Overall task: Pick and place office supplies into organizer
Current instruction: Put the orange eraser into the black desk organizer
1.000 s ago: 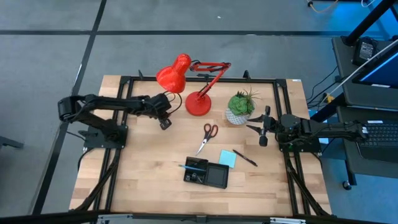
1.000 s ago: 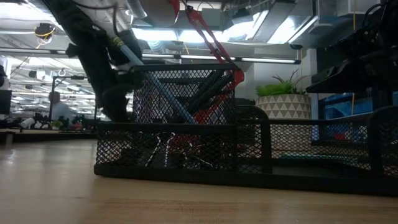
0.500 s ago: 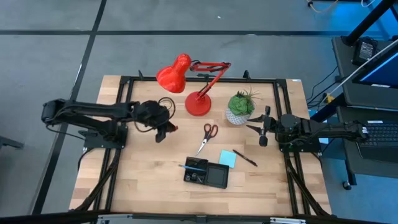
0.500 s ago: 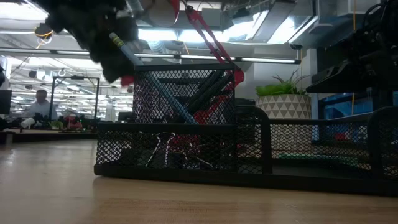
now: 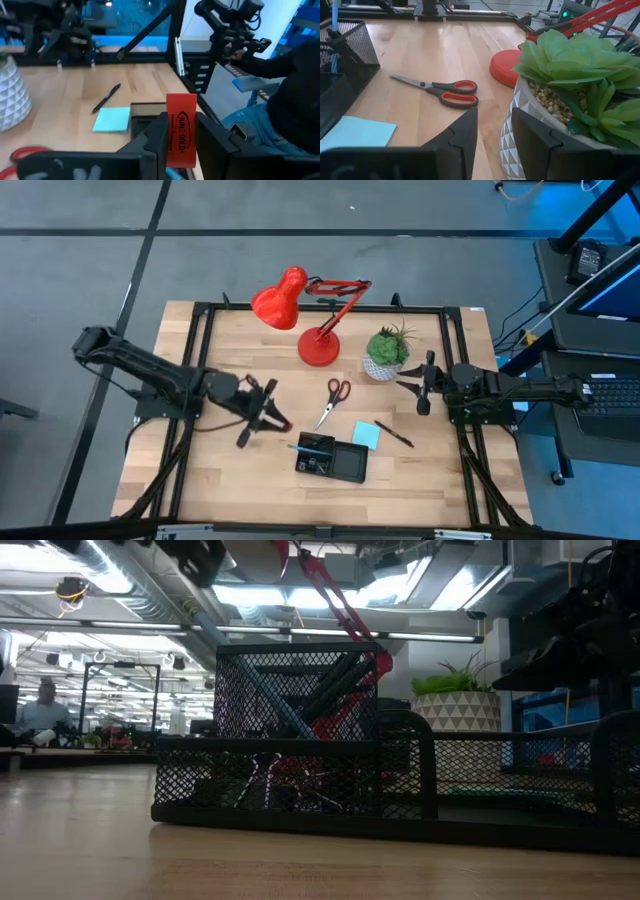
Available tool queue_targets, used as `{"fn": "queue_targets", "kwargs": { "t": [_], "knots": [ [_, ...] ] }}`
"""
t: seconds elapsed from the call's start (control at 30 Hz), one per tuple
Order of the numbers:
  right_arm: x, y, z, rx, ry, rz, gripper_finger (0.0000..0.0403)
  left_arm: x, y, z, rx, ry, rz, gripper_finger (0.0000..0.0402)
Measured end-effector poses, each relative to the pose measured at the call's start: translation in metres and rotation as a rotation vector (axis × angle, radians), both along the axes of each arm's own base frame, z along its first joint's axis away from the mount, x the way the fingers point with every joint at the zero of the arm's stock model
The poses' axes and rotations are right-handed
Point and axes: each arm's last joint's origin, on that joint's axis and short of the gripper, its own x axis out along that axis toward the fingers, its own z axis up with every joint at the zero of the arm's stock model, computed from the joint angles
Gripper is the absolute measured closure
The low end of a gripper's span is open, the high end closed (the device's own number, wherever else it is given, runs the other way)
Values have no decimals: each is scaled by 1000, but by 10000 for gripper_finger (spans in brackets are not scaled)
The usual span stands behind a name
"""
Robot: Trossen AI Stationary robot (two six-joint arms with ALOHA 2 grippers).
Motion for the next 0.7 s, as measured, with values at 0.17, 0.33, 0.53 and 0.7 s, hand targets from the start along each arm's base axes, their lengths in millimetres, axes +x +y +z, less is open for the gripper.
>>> {"fn": "queue_targets", "kwargs": {
  "t": [0.17,0.33,0.53,0.7],
  "knots": [
    [0,0,0,23,-5,-6,280,3,-27,-8,47,-22,17,324],
    [0,0,0,24,-5,-6,280,9,-53,-19,67,-33,28,324],
    [0,0,0,24,-4,-6,280,30,-90,-20,125,-24,26,324],
    [0,0,0,58,-13,-15,280,50,-114,-25,204,1,75,324]
  ]
}}
